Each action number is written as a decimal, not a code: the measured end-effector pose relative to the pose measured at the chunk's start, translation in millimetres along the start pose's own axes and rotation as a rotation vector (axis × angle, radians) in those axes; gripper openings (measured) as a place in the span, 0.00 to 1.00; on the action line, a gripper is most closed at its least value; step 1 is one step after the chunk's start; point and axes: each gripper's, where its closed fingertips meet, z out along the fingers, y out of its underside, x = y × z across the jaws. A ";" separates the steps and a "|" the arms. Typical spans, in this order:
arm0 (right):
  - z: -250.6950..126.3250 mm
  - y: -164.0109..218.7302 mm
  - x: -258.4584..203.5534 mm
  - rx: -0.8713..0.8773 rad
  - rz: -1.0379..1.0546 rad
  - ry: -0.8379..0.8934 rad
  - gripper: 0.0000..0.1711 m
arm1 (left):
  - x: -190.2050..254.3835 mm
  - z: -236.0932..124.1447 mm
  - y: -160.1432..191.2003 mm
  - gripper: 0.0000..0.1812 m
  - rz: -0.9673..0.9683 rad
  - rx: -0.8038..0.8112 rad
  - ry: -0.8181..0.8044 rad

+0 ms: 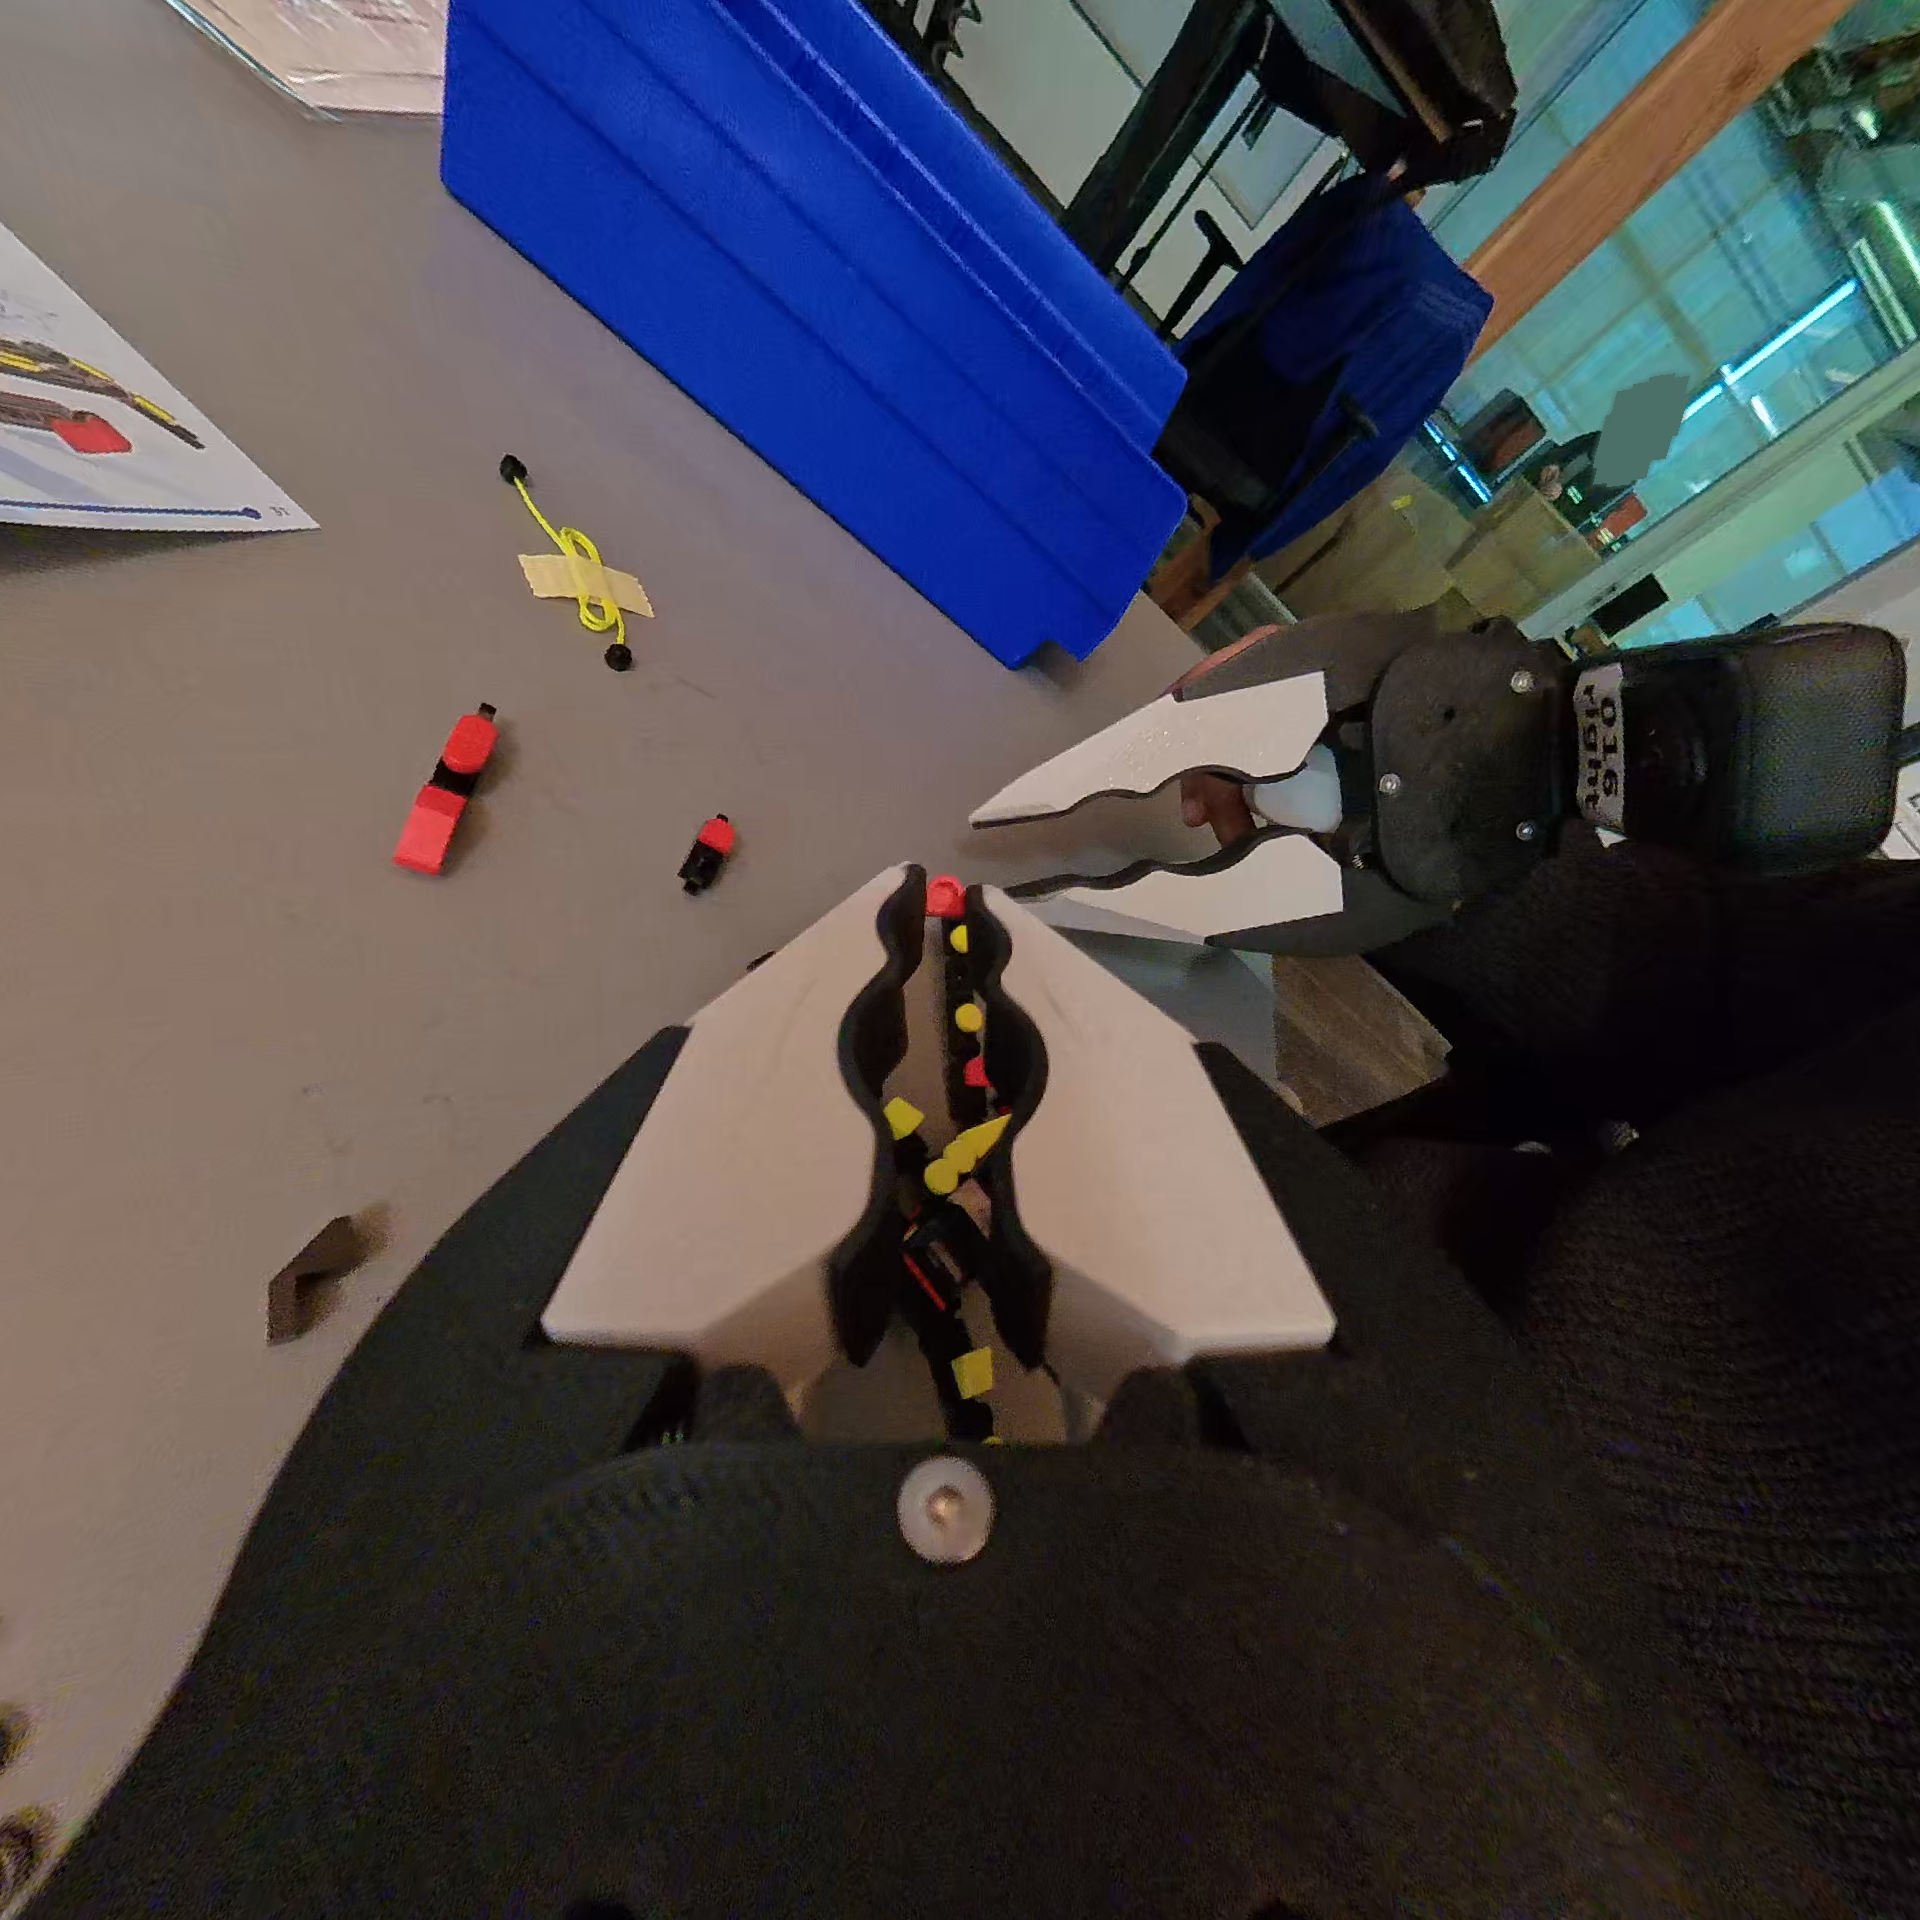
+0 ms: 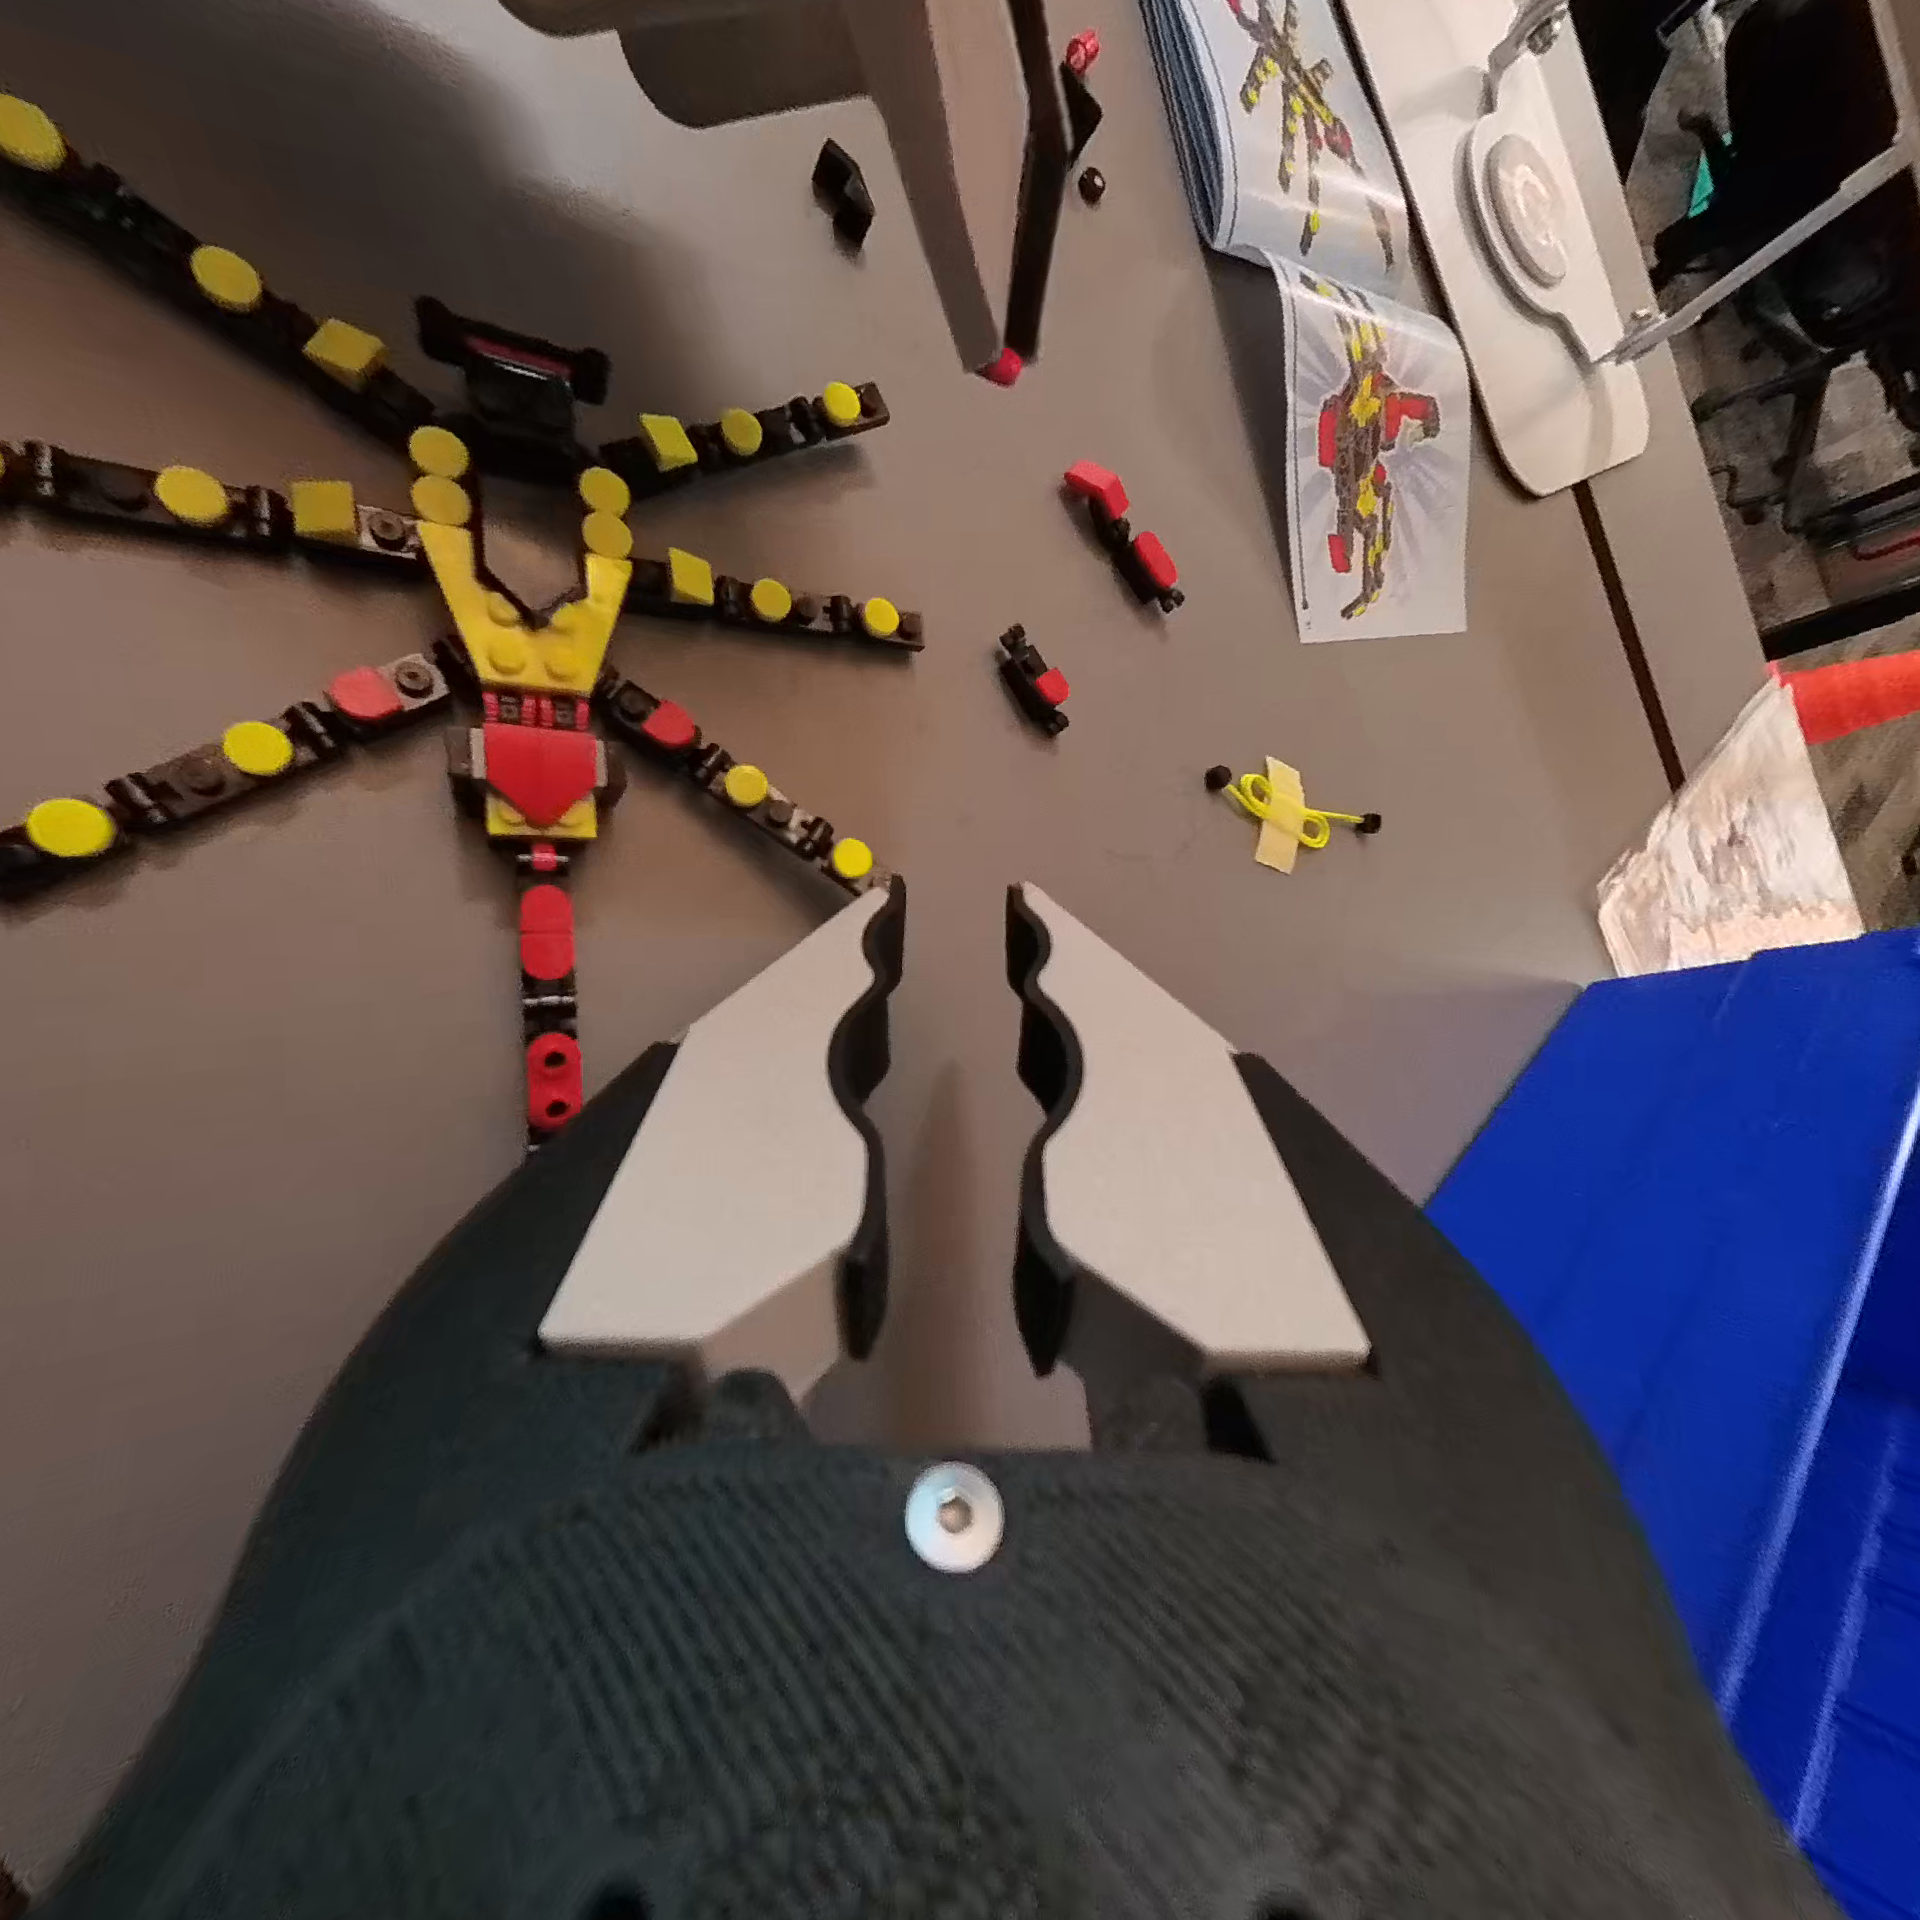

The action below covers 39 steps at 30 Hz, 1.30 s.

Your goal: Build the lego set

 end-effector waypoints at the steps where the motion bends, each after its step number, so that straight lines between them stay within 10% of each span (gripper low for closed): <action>1: -0.7 -1.0 -0.8 0.003 -0.003 -0.001 0.10 | 0.9 0.3 -0.3 0.02 -0.005 0.002 0.004; 20: -6.8 -16.0 -1.2 0.057 -0.092 0.055 0.10 | 15.6 6.7 2.8 0.03 -0.124 0.024 0.110; 29: -56.0 -76.9 2.7 0.450 -0.276 0.218 0.09 | 55.6 3.7 -12.9 0.03 -0.511 0.108 0.452; 39: -67.4 -86.8 3.2 0.489 -0.444 0.359 0.08 | 70.0 2.4 -18.7 0.02 -0.767 0.149 0.625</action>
